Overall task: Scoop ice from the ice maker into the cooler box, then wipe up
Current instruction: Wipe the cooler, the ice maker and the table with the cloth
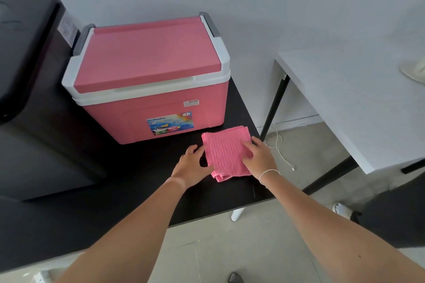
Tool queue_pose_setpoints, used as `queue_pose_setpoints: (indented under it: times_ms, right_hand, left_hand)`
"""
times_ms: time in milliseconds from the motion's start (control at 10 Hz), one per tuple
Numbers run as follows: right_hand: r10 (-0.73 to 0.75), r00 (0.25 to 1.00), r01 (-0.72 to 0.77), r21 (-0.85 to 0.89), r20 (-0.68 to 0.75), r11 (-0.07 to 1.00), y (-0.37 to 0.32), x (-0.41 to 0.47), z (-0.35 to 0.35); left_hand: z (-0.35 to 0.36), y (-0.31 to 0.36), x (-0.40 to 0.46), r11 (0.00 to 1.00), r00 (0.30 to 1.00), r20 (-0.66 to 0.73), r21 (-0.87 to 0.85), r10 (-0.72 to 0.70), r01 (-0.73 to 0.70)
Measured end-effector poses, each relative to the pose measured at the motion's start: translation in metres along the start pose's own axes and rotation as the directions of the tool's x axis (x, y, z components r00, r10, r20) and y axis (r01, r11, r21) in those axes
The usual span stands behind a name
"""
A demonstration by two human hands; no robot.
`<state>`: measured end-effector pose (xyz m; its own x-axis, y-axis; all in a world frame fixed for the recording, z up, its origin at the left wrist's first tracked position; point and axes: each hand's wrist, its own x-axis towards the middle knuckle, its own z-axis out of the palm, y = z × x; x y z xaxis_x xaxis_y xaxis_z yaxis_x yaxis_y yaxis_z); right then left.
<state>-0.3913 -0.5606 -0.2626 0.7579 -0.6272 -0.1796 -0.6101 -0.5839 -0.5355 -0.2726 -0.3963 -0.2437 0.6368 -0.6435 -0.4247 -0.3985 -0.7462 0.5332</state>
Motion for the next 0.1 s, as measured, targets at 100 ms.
queue_pose_setpoints:
  times_ms: [100]
  right_hand:
    - [-0.030,0.999,0.030,-0.001,-0.031,1.000,-0.0048,-0.0029,-0.0037]
  left_hand:
    - [-0.0066,0.0005,-0.0063,1.000,0.999,-0.047,0.013,-0.004,0.005]
